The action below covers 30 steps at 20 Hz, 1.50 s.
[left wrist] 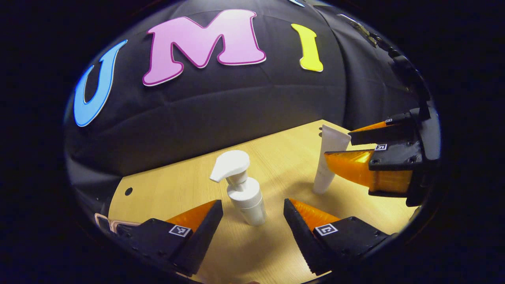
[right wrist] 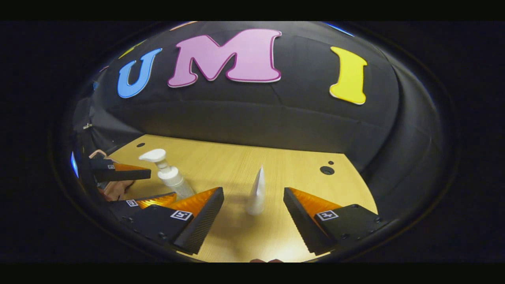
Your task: First open the suitcase, pack the skin care products into it, and then close the suitcase.
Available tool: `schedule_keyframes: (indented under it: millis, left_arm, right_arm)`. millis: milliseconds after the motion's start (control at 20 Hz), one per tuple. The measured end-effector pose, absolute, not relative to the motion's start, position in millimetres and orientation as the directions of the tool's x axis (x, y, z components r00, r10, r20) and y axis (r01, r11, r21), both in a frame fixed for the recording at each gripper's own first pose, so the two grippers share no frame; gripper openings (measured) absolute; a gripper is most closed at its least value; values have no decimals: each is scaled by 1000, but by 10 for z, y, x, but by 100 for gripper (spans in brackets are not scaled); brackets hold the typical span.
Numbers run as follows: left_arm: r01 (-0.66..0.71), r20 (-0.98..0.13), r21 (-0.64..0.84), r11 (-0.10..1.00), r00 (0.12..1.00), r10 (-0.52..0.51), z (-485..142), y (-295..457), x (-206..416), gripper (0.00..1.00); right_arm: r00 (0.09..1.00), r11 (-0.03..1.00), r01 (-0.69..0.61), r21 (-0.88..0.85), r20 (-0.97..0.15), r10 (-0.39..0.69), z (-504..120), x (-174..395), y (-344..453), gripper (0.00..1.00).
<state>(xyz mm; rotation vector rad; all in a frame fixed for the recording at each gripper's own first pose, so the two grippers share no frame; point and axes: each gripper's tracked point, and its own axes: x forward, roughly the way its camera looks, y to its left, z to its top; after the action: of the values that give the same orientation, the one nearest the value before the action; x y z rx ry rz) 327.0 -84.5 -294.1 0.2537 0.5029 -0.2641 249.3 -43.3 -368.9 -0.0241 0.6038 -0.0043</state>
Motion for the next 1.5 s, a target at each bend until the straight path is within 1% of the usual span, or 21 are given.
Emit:
schedule_keyframes:
  millis: [300,400,450,500,550,600,650,700,850,900,950,1000,1050,1100,1150,1200,1350,1500]
  left_arm:
    - [296,-542,212,931,829,-140,-3306,-892,3583,98]
    - [312,-558,220,924,817,-143,-3422,-926,3643,98]
    - [330,-571,210,920,805,-159,-3477,-969,3654,98]
    - [348,-591,211,914,789,-164,-3527,-900,3605,93]
    - [355,-591,176,918,784,-189,-3505,-972,3582,82]
    - [368,-605,143,919,767,-213,-3539,-1020,3594,61]
    - [359,-622,139,923,757,-201,-3522,-1027,3546,63]
    - [353,-632,139,925,751,-192,-3506,-993,3476,57]
    - [346,-639,77,935,737,-221,-3328,-1058,3302,57]
    - [346,-640,65,936,734,-227,-3251,-1052,3224,60]
    - [351,-638,60,934,733,-235,-3161,-1075,3172,57]
    - [358,-639,59,932,731,-241,-3091,-1066,3104,57]
    - [362,-639,52,931,728,-248,-2993,-1088,3054,57]
    - [363,-639,36,931,725,-258,-2923,-1125,2987,57]
    - [362,-645,20,932,717,-264,-2860,-1141,2899,60]
    - [357,-644,11,934,717,-267,-2769,-1126,2809,57]
    - [351,-651,30,936,718,-248,-2536,-1010,2467,57]
    - [331,-660,29,943,715,-230,-2341,-804,2061,57]
  right_arm:
    - [810,1000,7,7,-586,-1,-4123,2747,-447,98]
    - [802,999,36,7,-597,-24,-4245,2783,-507,98]
    - [797,999,54,3,-603,-41,-4311,2791,-534,94]
    - [775,998,59,20,-631,-33,-4423,2768,-521,97]
    - [780,995,94,12,-622,-66,-4394,2773,-549,67]
    - [782,994,105,3,-618,-81,-4323,2768,-572,38]
    - [776,995,101,2,-626,-78,-4395,2749,-553,29]
    - [773,995,95,29,-631,-55,-4409,2746,-528,36]
    - [747,991,96,94,-664,-9,-4362,2629,-494,36]
    - [748,991,94,92,-663,-10,-4302,2585,-502,31]
    - [753,991,96,90,-658,-14,-4220,2526,-516,35]
    - [759,991,97,93,-651,-13,-4132,2496,-524,31]
    - [768,990,92,105,-640,-3,-4039,2465,-506,35]
    - [780,990,85,110,-625,2,-3930,2451,-488,31]
    - [792,992,74,106,-611,6,-3813,2411,-483,35]
    - [804,993,62,102,-594,11,-3671,2371,-463,35]
    - [833,994,16,106,-551,45,-3346,2212,-334,35]
    - [854,994,-56,91,-512,95,-3028,2010,-109,35]
